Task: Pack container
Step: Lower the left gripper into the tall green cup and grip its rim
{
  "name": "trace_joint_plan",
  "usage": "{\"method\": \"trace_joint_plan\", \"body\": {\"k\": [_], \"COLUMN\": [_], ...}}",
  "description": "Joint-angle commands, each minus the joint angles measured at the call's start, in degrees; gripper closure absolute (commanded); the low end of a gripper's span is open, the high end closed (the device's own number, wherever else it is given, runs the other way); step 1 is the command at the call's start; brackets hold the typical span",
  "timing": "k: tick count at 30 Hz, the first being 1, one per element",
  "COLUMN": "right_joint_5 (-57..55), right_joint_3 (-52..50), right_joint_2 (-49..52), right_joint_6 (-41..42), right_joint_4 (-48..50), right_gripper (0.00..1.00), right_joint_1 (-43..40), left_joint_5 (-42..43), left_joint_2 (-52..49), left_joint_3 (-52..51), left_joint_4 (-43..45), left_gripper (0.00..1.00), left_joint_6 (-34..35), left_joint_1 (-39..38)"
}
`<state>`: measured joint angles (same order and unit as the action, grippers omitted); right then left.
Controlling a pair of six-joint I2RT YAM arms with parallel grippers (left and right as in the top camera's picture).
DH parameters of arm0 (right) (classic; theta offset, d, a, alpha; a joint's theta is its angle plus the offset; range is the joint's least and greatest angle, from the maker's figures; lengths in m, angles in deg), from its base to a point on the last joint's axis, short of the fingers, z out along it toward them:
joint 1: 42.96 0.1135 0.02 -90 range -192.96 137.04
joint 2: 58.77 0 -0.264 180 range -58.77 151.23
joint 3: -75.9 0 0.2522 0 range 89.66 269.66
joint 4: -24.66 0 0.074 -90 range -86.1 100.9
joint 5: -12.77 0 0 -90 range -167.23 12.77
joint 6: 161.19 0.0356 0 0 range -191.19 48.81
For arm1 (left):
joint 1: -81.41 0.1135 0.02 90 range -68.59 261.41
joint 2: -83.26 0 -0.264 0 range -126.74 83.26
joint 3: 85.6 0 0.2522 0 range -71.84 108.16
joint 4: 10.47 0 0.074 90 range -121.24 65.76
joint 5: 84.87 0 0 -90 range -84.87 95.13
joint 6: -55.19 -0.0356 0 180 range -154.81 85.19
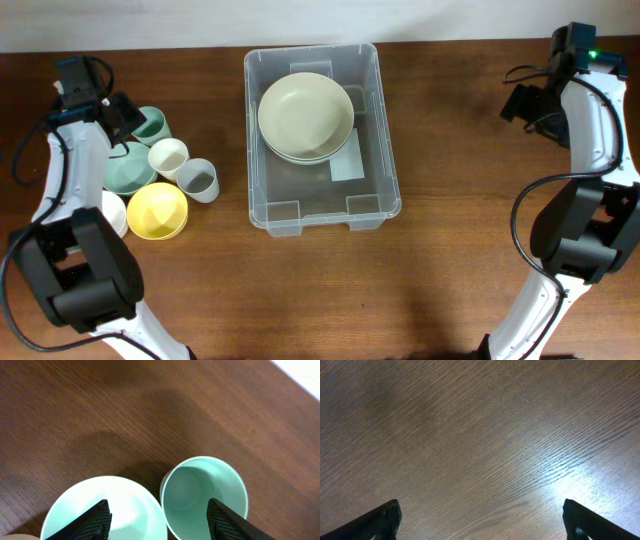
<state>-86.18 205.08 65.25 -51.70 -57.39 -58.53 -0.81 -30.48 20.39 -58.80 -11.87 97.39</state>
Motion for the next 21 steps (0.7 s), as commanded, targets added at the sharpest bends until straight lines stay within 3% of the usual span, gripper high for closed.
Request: {"method": "trace_joint_plan", "body": {"k": [1, 8, 14, 21], "right_joint_5": [-0.3, -0.3, -0.3, -0.3], "right_joint_3": [0.1, 0.1, 0.1, 0.1], "right_joint_2": [0.0, 0.0, 0.0, 0.0], "right_joint_6": [0.3, 0.3, 0.3, 0.3], "right_joint_4": [0.0, 0.0, 0.0, 0.0], "right_gripper": [0.01, 0.01, 0.01, 0.01], "right_joint_1": [-0.3, -0.3, -0.3, -0.3], "left_joint_5": [0.5, 0.6, 0.6, 0.6], "left_joint_2": [-0.9, -2.9, -3.2, -3.7], "left_joint_3": [0.5, 0.5, 0.5, 0.5], "left_joint_4": [0.1, 0.2, 0.3, 0.3], "left_gripper": [0.37, 0.38, 0.47, 0.48], "left_joint_6": [-0.7, -0.7, -0.7, -0.7], "left_joint_1": [0.3, 0.2, 0.3, 0.3]}}
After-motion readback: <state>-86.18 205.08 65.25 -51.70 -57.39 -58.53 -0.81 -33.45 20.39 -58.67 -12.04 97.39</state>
